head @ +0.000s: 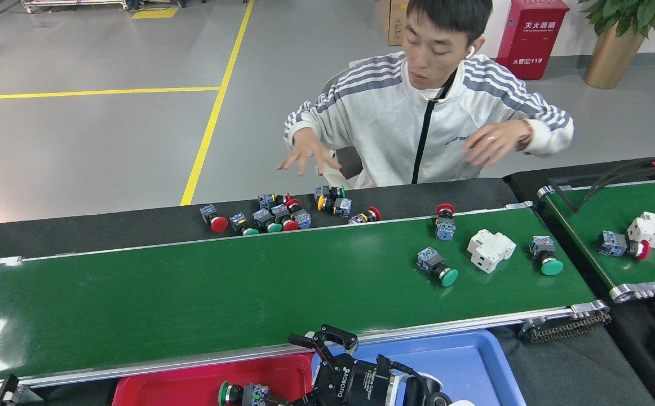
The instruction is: Pick switch part from conveyor to tray
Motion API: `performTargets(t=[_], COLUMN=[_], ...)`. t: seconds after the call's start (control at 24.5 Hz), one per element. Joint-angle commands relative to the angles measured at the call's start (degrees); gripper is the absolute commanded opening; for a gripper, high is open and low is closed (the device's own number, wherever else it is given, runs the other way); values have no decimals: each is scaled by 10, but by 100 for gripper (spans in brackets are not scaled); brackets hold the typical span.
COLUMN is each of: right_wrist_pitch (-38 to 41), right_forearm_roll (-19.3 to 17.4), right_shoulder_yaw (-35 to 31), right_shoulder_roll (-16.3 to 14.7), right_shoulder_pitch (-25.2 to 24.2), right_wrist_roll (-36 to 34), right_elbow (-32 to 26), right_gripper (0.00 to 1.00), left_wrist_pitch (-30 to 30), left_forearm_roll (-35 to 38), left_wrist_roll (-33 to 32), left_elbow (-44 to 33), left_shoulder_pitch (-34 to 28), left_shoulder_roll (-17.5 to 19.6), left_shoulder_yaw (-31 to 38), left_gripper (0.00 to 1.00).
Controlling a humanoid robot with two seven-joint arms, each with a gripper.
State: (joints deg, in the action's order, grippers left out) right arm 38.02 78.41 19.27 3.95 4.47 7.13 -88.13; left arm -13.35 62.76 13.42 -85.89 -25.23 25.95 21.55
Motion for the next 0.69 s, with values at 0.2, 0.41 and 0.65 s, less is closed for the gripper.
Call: performTargets(t=[0.2, 0.41, 0.65], right_wrist_pitch=[-224, -241, -239], right_forearm_roll=[-5, -4, 7], right_shoulder_yaw=[-253, -285, -237], right_shoulder_roll=[-3, -4, -10], right_shoulder_pitch=[-126, -154, -103], right_wrist_roll=[-136, -134, -79], right_elbow=[-65, -58, -58], right_gripper=[98, 98, 98], left_wrist_pitch=[-3, -3, -3], left_forearm_roll=[1, 1, 1], left_wrist_roll=[3, 3, 3], left_elbow=[-6, -6, -6], left_shoulder_pitch=[-1, -1, -1], left_shoulder_roll=[4, 5, 6], left_shoulder_yaw=[4, 4, 3], left_gripper=[100, 100, 100])
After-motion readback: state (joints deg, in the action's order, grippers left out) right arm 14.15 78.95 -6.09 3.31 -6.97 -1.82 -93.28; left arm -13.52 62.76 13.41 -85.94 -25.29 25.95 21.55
